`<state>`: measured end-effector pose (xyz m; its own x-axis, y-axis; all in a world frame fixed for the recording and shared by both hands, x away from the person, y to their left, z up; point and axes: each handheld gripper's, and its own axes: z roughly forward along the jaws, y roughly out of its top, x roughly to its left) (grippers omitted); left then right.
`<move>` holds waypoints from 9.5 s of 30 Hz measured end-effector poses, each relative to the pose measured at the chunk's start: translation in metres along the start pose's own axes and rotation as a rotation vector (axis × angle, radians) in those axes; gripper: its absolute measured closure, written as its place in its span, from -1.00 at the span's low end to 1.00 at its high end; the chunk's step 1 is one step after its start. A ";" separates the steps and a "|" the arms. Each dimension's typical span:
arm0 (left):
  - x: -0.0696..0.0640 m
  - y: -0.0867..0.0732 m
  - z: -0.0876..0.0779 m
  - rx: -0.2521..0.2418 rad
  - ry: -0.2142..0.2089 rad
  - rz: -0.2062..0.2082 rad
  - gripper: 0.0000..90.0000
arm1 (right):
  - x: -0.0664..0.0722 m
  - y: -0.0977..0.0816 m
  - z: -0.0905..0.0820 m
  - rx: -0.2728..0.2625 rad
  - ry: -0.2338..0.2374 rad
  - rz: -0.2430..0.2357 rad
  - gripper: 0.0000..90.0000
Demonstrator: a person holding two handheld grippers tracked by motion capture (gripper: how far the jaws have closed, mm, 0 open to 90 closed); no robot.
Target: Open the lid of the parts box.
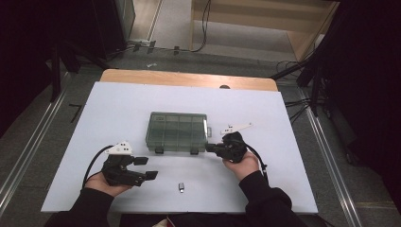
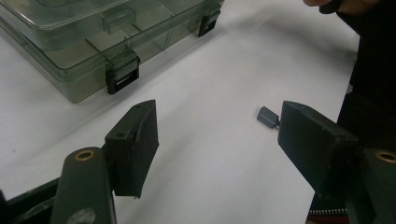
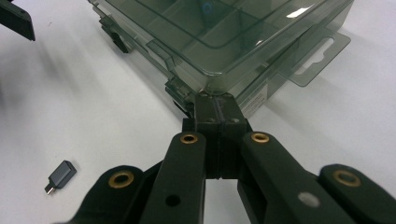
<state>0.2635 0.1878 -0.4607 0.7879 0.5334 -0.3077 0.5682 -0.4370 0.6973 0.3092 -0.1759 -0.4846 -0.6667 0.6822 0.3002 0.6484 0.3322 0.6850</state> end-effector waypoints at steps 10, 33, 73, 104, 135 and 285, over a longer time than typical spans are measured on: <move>0.001 0.000 0.000 0.002 0.004 -0.004 -0.35 | 0.000 0.009 -0.003 -0.012 0.010 0.012 0.94; 0.006 0.007 0.004 -0.001 0.022 -0.025 -0.35 | -0.005 0.031 -0.011 -0.038 0.023 0.023 0.94; 0.042 0.042 -0.005 -0.045 0.140 -0.051 -0.36 | -0.011 0.055 -0.014 -0.070 0.039 0.049 0.94; 0.078 0.069 0.009 -0.061 0.194 -0.041 -0.34 | -0.010 0.059 -0.014 -0.095 0.032 0.052 0.94; 0.097 0.081 0.016 -0.135 0.220 -0.064 0.51 | -0.010 0.060 -0.012 -0.108 0.005 0.047 0.86; 0.126 0.098 0.090 -0.314 0.452 -0.101 -0.04 | -0.057 0.074 0.079 -0.338 -0.377 0.094 0.15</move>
<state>0.4399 0.1473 -0.4896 0.5136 0.8493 -0.1226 0.4826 -0.1678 0.8596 0.4241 -0.1388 -0.5030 -0.3925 0.9069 0.1532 0.5024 0.0720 0.8616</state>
